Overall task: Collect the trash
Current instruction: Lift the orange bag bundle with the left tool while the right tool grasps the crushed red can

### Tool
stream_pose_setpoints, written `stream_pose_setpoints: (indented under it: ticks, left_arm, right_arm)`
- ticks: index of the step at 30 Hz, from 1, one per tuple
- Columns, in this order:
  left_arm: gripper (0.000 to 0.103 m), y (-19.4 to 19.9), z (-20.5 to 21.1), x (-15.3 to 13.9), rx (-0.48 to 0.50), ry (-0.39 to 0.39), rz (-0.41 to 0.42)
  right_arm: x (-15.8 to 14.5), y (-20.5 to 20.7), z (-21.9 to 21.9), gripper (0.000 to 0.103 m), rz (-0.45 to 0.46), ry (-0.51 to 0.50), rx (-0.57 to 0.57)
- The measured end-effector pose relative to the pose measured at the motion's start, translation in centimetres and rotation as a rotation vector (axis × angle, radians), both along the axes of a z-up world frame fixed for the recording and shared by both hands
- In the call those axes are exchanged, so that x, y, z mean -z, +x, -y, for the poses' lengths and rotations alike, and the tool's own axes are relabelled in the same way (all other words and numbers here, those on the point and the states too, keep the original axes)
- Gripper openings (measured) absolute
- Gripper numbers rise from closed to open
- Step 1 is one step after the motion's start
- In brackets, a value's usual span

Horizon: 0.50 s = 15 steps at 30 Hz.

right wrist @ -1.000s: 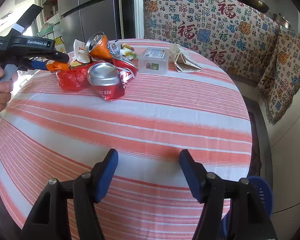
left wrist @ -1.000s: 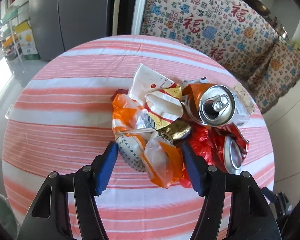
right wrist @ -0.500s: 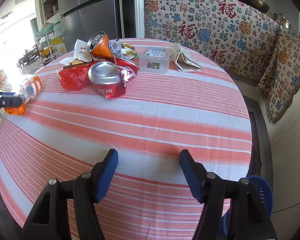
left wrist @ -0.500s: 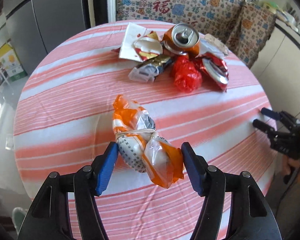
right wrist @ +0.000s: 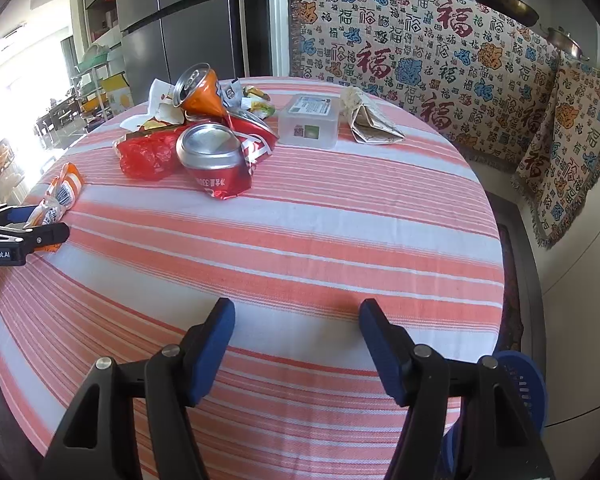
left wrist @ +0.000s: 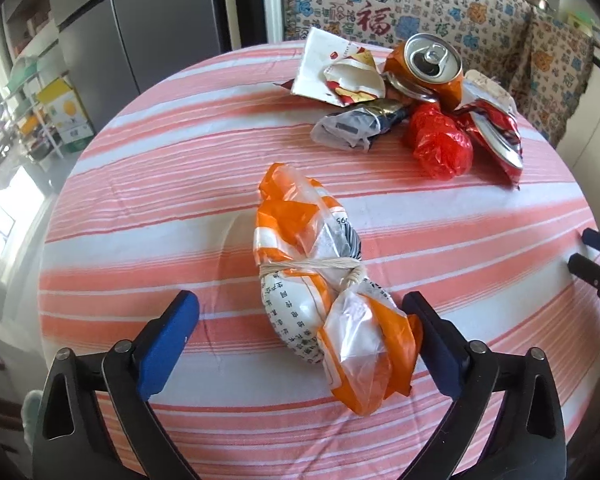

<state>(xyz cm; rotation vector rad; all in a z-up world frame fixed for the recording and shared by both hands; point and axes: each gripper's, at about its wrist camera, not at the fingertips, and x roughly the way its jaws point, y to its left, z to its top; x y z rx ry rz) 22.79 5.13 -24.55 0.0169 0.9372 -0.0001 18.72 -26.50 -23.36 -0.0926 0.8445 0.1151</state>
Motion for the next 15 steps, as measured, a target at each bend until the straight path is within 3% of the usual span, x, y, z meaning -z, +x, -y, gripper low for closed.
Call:
stream_pose_setpoints:
  ticks: [1, 3, 12, 15]
  left_arm:
    - [0.103, 0.1, 0.0, -0.1, 0.001, -0.001, 0.003]
    - [0.103, 0.2, -0.1, 0.0, 0.001, 0.0, 0.005]
    - [0.103, -0.2, -0.4, 0.0, 0.002, -0.001, 0.017]
    - [0.103, -0.2, -0.3, -0.1, 0.003, -0.002, 0.016]
  right_arm:
    - [0.0, 0.3, -0.2, 0.078, -0.011, 0.005, -0.004]
    - [0.0, 0.8, -0.8, 0.082, -0.024, -0.003, -0.02]
    - [-0.4, 7.3, -4.7, 0.082, -0.071, -0.012, -0.084]
    - [-0.4, 9.2, -5.6, 0.074, -0.056, -0.005, -0.09]
